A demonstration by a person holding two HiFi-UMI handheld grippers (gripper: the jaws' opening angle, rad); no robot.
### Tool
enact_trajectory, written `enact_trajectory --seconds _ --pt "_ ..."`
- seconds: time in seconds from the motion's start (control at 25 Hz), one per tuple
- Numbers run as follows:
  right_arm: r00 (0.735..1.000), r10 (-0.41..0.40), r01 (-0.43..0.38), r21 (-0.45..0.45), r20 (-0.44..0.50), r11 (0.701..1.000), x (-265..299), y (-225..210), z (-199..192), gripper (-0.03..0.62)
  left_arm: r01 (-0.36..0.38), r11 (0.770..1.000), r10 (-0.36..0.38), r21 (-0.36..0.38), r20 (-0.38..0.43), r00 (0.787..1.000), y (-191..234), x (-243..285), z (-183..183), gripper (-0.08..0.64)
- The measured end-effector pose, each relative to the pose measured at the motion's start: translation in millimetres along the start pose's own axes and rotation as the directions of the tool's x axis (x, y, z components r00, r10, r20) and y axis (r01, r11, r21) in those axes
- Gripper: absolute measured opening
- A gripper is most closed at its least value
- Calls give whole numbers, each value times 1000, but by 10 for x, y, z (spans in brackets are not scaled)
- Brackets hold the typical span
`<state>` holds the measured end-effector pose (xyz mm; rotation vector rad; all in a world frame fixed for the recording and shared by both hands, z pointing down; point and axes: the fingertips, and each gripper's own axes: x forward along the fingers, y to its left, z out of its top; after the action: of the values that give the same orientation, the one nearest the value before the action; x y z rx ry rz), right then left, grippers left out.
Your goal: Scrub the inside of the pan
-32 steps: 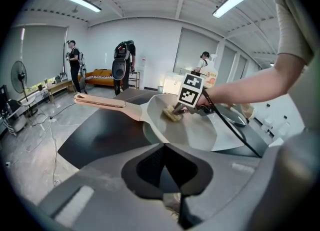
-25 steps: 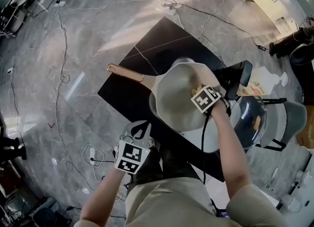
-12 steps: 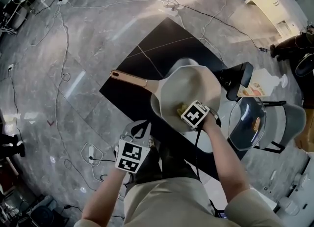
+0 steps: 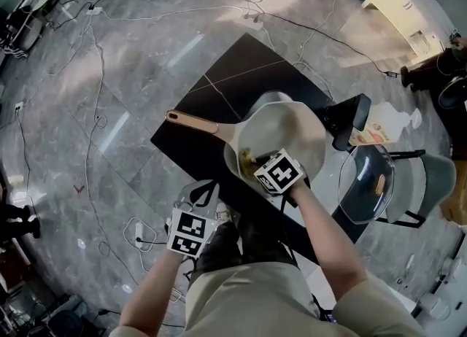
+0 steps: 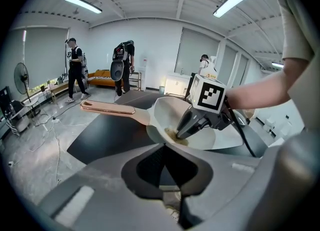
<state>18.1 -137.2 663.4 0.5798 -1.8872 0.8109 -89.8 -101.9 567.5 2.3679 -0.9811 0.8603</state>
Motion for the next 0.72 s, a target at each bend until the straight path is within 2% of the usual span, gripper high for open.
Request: enact_trajectory --seconds 0.12,0.24,0.44,0.72 --pt "987 -7 -10 102 160 995 -173 -4 211 41 -8 1000 8 9 15 1000 -10 -46 107 2" --pt "956 -61 13 168 286 986 -418 -51 361 41 -23 1000 22 21 40 999 -3 -114 258 2" --pt "894 -158 82 193 419 978 -970 -66 538 43 -67 997 62 47 92 994 43 -294 560 2" --pt "794 -232 148 192 561 970 -1899 32 670 43 -132 987 115 93 171 979 90 -582 1016 2"
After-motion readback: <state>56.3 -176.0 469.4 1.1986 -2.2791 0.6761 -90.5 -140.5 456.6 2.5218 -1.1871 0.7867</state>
